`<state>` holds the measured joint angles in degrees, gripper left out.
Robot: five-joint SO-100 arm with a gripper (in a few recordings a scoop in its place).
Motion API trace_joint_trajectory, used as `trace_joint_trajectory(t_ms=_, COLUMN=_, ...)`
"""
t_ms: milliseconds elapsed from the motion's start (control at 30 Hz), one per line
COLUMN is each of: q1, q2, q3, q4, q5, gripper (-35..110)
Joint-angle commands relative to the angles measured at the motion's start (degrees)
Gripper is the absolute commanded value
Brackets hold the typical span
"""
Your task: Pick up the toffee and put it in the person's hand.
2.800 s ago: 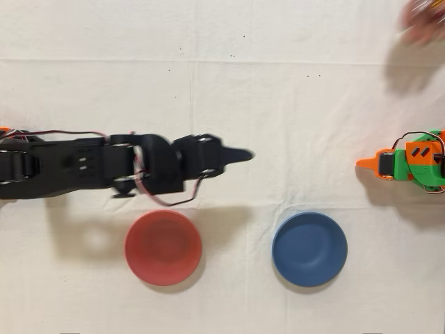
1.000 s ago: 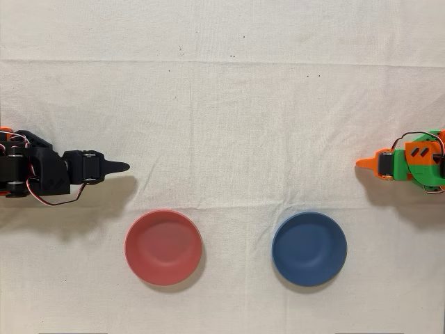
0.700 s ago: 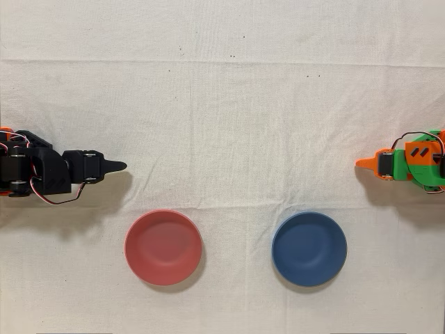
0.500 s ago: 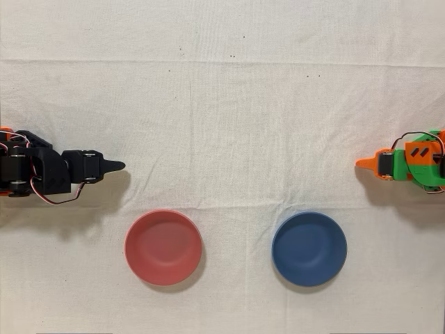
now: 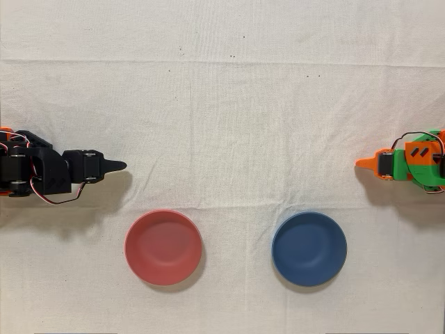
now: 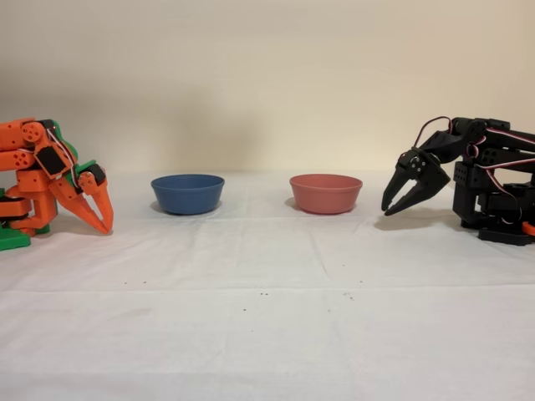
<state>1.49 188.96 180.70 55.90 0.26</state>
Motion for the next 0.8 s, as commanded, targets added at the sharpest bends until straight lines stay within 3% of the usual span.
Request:
trace_joint_trajectory(t_ms=0, q1=1.41, q2=4.04, q3=3.08, q4=-1.85, q5=-0.62, gripper=0)
trace_joint_trajectory(t_ms=767, q1=1.41, q2=4.04, q3=3.43, q4=-1.32, q5=-0.88, gripper=0)
